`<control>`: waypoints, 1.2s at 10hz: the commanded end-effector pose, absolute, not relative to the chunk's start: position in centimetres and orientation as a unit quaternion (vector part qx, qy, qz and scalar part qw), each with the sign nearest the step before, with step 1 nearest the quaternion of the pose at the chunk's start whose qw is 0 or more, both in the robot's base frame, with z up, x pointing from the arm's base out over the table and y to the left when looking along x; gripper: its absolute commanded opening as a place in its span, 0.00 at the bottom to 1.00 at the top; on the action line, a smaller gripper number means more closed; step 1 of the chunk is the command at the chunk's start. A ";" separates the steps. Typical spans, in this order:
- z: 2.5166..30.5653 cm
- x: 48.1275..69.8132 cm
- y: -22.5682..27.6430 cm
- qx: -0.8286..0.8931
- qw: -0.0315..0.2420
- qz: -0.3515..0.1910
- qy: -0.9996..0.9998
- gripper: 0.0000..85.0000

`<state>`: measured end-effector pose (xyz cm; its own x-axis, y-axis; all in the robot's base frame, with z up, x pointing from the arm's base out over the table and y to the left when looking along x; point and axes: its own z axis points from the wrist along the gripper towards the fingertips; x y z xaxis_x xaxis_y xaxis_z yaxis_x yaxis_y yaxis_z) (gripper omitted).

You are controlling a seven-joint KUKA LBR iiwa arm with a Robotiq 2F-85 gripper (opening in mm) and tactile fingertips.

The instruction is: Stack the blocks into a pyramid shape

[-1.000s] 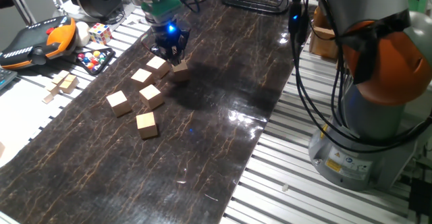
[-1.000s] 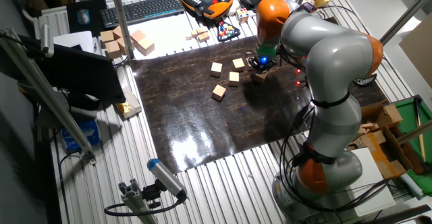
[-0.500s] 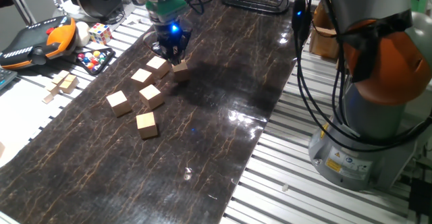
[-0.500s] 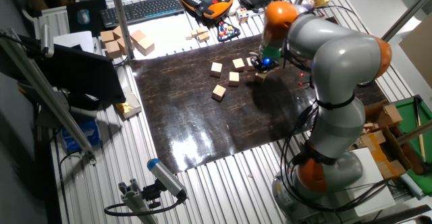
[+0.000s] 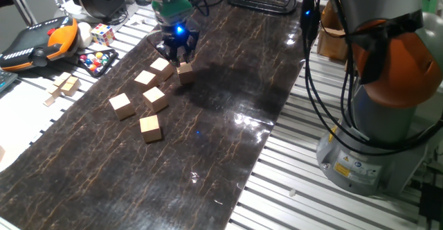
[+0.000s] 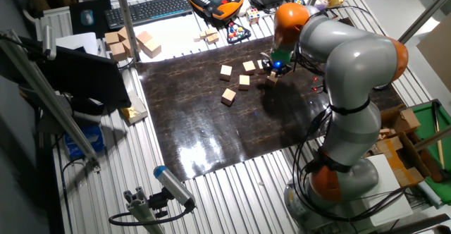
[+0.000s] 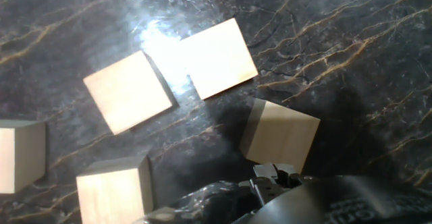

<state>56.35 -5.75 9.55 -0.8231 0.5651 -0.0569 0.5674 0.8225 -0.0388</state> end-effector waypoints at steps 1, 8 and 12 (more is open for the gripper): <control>9.2 56.3 -5.9 0.297 0.021 -0.031 0.954 1.00; 6.6 57.6 -6.7 0.318 0.025 -0.026 0.947 1.00; 5.8 57.7 -7.0 0.329 0.026 -0.027 0.943 1.00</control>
<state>57.68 -7.00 5.81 -0.7805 0.6216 -0.0658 0.6244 0.7804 -0.0335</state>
